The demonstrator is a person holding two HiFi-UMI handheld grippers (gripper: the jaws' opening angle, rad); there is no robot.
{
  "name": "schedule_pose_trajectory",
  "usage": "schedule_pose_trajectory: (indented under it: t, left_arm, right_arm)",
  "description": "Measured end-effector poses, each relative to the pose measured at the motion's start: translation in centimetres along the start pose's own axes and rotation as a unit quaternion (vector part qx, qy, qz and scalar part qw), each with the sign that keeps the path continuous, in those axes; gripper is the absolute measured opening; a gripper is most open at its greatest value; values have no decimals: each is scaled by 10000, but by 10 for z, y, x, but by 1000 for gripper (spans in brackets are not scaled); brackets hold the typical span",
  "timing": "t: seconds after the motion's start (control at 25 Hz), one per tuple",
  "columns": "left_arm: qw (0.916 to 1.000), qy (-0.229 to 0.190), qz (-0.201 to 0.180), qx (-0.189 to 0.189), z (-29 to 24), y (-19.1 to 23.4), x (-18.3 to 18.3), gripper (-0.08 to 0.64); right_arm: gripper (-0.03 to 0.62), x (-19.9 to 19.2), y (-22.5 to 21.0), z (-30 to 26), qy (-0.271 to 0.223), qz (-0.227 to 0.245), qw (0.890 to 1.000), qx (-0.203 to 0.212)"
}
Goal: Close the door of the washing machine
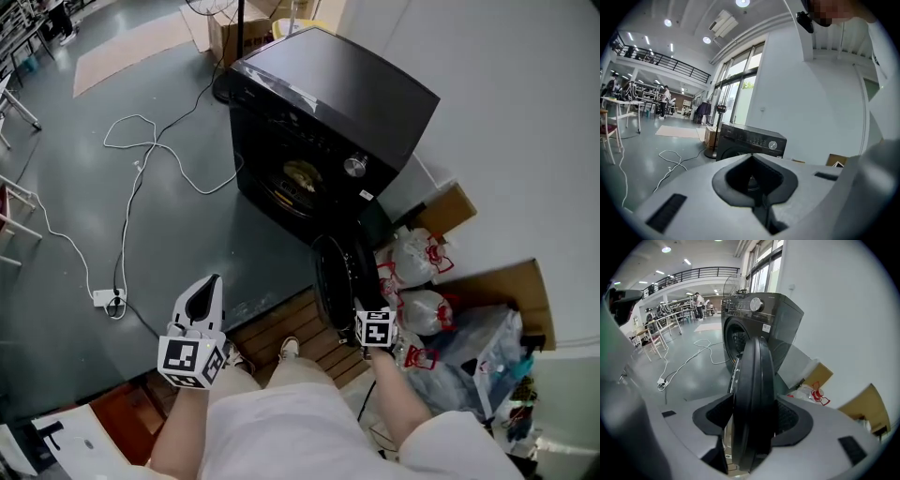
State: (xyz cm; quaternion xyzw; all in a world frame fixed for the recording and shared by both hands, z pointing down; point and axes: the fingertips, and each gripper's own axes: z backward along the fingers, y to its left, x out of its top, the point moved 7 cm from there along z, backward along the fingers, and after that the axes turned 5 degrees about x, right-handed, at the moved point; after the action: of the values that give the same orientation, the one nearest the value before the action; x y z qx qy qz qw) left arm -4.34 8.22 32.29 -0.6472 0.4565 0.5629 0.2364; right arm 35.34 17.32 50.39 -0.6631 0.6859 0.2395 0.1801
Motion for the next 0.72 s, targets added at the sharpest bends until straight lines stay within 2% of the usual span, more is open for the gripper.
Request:
schedule_pose_trajectory:
  t: [0.72]
  left_arm:
    - [9989, -102, 390, -224, -3, 42, -6, 3]
  right_arm:
    - [256, 7, 62, 3, 310, 227, 9992, -54]
